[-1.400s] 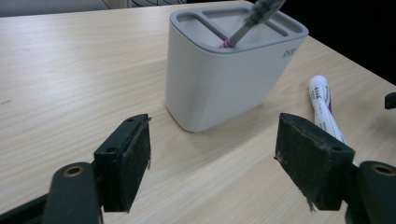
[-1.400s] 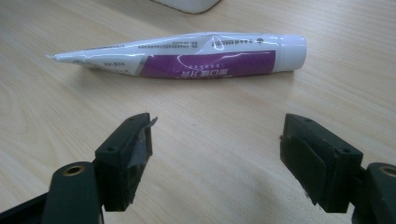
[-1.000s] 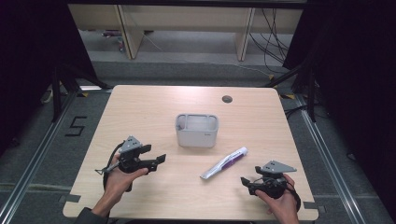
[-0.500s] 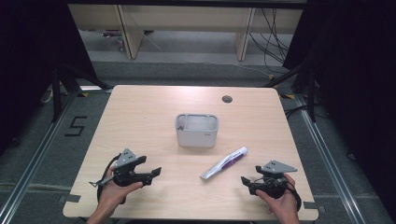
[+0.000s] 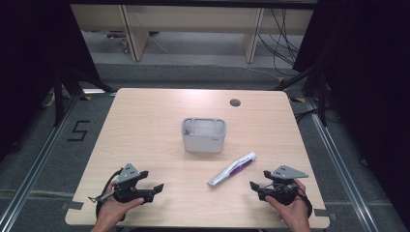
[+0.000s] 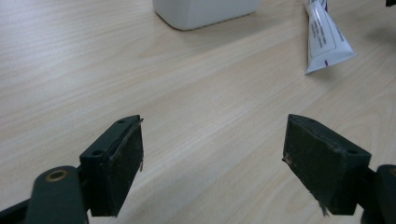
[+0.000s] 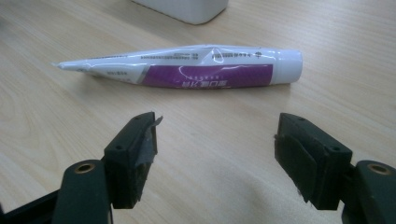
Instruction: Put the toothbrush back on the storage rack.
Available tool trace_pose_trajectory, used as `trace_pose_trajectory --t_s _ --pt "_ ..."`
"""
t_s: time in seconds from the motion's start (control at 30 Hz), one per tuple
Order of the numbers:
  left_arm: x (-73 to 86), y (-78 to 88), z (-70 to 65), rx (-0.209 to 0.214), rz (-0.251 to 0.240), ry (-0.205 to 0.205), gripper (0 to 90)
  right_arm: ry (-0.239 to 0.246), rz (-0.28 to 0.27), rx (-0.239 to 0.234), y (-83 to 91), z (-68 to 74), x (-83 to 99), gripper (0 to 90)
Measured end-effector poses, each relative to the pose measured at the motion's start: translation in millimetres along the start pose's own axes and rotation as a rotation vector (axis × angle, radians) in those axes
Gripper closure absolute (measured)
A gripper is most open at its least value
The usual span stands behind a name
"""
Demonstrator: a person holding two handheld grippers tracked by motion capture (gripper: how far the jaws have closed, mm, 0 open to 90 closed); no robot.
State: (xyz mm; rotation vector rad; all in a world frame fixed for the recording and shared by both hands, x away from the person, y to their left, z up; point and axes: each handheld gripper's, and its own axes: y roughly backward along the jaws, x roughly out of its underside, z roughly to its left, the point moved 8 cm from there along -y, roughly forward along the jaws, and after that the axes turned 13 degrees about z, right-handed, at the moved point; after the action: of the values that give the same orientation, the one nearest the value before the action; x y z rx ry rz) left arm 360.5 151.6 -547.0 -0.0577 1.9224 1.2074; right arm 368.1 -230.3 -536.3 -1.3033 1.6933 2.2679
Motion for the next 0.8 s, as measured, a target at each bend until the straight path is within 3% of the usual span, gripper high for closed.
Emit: trace_pose_trajectory --t_s 0.03,0.13,0.23,0.33,0.37,0.4,0.43,0.47,0.5,0.53,0.6,0.67,0.8 --pt "1.0 -0.5 -0.4 0.0 -0.002 0.002 19.6 0.007 0.0 0.01 0.7 -1.1 -0.4 31.6" --pt "5.5 0.4 -1.1 -0.002 0.008 -0.012 19.6 -0.035 0.014 -0.014 -0.6 3.3 0.3 33.1" --pt "8.4 2.7 -1.0 -0.005 0.016 -0.019 19.6 0.006 0.007 -0.01 -1.5 0.2 -2.4 35.0" --pt "10.8 4.0 -1.4 -0.007 0.008 -0.006 19.5 -0.019 0.009 -0.015 -1.8 1.2 -3.8 37.0" --pt "11.7 4.3 -0.5 -0.01 0.01 -0.01 19.5 0.012 0.005 0.002 -1.3 -2.7 -5.2 37.2" --pt "13.2 5.4 0.5 -0.013 0.023 -0.022 19.5 0.003 0.002 -0.004 -1.8 -3.1 -6.1 37.7" --pt "12.6 4.6 -0.5 -0.012 0.009 -0.003 19.5 0.012 -0.002 -0.022 -2.9 -3.0 -7.4 38.5" --pt "13.6 4.8 -0.3 -0.013 0.015 -0.003 19.5 -0.01 0.006 -0.016 -2.0 -3.3 -7.4 39.2" --pt "13.8 4.3 -0.5 -0.011 0.011 -0.005 19.5 0.001 -0.005 -0.003 -2.5 -5.5 -9.2 39.6" --pt "14.2 4.2 -0.8 -0.01 0.013 -0.006 19.5 -0.011 0.008 -0.017 -2.5 -4.0 -9.2 40.2" --pt "15.0 4.1 -0.1 -0.013 0.019 -0.013 19.5 0.014 -0.002 0.009 -3.3 -8.7 -12.1 40.8" --pt "15.4 3.7 -0.6 -0.012 0.021 -0.015 19.5 0.002 0.0 -0.016 -5.2 -7.9 -14.3 43.7" --pt "16.8 4.7 0.5 -0.018 0.041 -0.039 19.6 -0.01 0.004 -0.01 -6.5 -8.3 -18.0 45.0"
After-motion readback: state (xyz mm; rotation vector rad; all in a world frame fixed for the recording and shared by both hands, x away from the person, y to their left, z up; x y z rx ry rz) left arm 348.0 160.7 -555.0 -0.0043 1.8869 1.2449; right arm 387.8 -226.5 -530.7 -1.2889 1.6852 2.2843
